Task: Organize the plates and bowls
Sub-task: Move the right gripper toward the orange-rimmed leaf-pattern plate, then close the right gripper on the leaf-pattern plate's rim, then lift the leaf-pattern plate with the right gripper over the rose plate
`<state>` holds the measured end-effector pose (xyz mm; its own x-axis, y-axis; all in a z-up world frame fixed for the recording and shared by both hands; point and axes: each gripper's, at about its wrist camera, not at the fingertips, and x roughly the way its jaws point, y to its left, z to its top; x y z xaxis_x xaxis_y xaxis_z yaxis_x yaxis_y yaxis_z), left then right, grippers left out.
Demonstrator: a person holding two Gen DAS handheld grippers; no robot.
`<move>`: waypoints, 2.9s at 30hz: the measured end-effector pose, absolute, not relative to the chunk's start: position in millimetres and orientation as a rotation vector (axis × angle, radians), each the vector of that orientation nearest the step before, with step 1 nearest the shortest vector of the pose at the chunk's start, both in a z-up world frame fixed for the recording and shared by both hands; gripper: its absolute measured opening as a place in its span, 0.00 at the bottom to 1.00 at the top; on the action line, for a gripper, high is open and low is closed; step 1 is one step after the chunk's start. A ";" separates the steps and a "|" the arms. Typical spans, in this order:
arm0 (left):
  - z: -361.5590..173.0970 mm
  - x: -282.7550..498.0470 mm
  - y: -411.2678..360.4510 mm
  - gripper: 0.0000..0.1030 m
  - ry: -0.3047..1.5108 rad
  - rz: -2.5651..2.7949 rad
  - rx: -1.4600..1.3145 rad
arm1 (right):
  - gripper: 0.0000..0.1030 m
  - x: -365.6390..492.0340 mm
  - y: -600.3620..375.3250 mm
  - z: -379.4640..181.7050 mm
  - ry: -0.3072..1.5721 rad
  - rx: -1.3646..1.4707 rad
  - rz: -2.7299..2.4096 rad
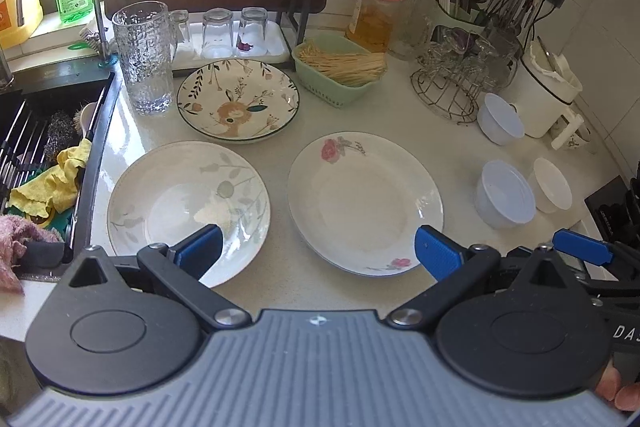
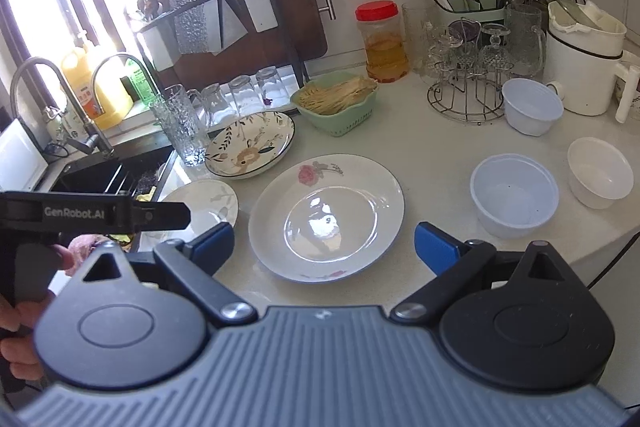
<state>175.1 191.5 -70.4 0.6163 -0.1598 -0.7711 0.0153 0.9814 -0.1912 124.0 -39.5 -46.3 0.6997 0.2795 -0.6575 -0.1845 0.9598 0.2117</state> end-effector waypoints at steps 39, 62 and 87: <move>-186.8 275.9 387.1 0.95 1.050 -0.064 -0.326 | 0.38 200.8 101.3 -150.8 0.965 0.368 0.287; -215.3 315.6 402.8 0.52 1.078 -0.203 -0.420 | 0.11 232.9 118.8 -186.0 1.043 0.374 0.173; -176.5 320.1 382.2 0.57 1.064 -0.242 -0.457 | 0.12 232.1 90.0 -141.8 0.958 0.416 0.234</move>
